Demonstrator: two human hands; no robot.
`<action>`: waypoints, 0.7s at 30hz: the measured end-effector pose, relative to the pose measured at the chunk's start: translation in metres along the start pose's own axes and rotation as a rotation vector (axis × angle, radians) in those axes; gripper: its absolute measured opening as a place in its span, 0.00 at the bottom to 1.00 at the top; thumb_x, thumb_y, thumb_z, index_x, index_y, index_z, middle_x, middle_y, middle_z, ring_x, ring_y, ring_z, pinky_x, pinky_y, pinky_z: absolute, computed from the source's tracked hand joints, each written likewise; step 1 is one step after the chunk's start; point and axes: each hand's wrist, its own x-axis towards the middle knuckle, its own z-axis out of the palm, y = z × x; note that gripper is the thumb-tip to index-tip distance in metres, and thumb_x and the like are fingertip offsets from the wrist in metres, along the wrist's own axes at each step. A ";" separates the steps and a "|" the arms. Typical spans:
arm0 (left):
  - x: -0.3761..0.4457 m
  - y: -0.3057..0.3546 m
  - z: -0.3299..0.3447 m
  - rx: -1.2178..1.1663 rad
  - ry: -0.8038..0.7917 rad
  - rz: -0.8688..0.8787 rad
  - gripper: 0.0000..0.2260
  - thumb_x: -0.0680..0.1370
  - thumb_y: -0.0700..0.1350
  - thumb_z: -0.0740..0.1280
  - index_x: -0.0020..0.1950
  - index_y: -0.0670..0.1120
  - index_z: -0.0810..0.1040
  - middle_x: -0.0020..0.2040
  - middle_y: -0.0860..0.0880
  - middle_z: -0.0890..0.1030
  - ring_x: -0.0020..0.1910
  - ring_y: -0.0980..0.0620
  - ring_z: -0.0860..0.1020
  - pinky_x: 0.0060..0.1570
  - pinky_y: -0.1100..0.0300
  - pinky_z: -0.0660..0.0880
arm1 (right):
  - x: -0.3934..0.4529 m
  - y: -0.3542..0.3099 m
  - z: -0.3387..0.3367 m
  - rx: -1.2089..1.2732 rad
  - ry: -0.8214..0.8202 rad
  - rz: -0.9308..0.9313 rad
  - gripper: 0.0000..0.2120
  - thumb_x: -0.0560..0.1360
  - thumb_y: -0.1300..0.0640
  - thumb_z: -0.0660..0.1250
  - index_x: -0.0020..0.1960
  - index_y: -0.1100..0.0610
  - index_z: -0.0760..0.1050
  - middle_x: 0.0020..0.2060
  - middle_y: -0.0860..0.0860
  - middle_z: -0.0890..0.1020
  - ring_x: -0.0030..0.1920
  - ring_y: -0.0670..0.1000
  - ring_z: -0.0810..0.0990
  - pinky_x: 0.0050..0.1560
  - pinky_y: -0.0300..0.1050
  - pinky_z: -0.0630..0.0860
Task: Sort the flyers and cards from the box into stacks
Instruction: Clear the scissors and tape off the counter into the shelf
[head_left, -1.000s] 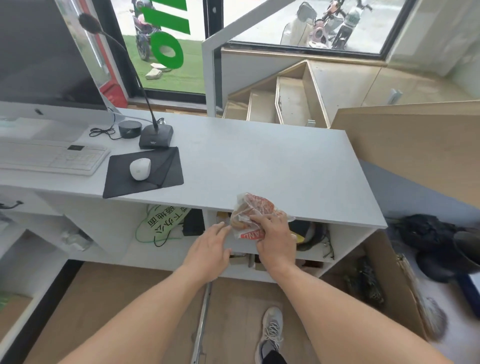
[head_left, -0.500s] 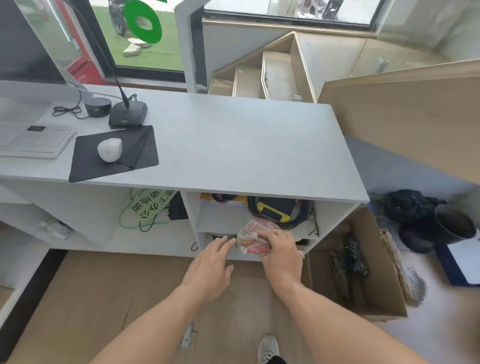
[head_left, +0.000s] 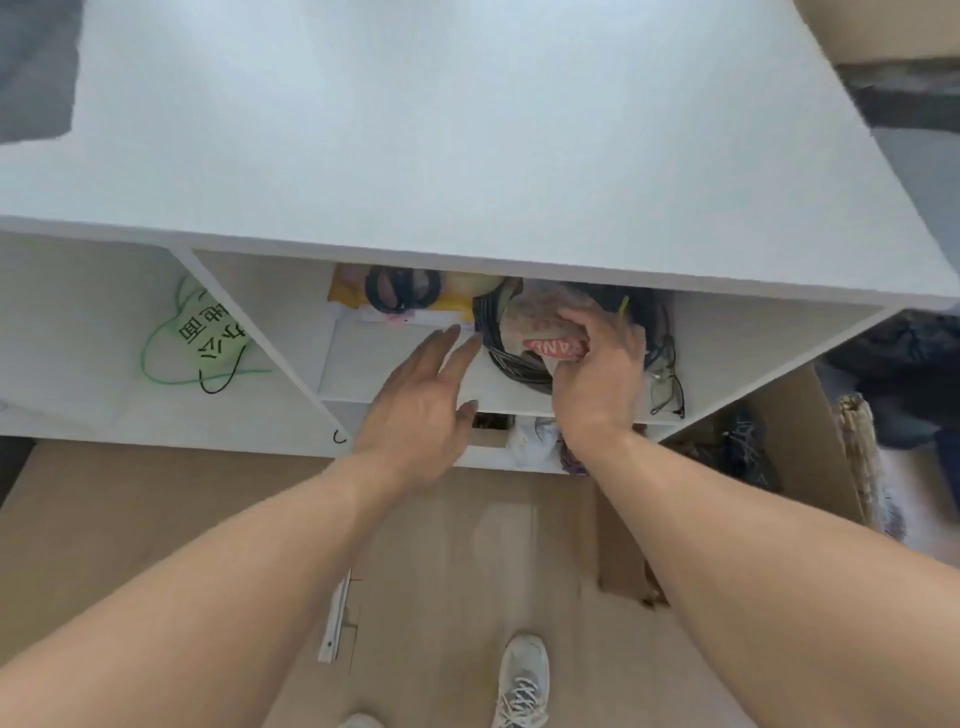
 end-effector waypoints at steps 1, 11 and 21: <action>0.010 -0.004 0.005 0.010 0.013 0.004 0.30 0.84 0.49 0.62 0.83 0.53 0.51 0.83 0.50 0.51 0.81 0.49 0.51 0.78 0.54 0.52 | 0.011 0.003 0.007 0.001 0.028 -0.013 0.26 0.69 0.72 0.66 0.61 0.51 0.81 0.60 0.51 0.80 0.60 0.58 0.73 0.44 0.51 0.74; 0.030 -0.036 0.083 0.075 -0.015 -0.017 0.32 0.83 0.49 0.64 0.83 0.52 0.51 0.83 0.47 0.49 0.82 0.47 0.50 0.79 0.54 0.52 | 0.028 0.048 0.086 -0.096 -0.074 -0.091 0.25 0.69 0.70 0.69 0.61 0.49 0.79 0.62 0.51 0.77 0.67 0.57 0.69 0.46 0.54 0.78; 0.064 -0.038 0.068 0.191 0.048 0.061 0.32 0.83 0.49 0.64 0.83 0.50 0.52 0.83 0.46 0.49 0.82 0.47 0.48 0.79 0.54 0.49 | 0.076 0.051 0.094 -0.022 0.068 -0.212 0.25 0.67 0.75 0.66 0.59 0.55 0.80 0.66 0.56 0.76 0.68 0.61 0.70 0.58 0.53 0.74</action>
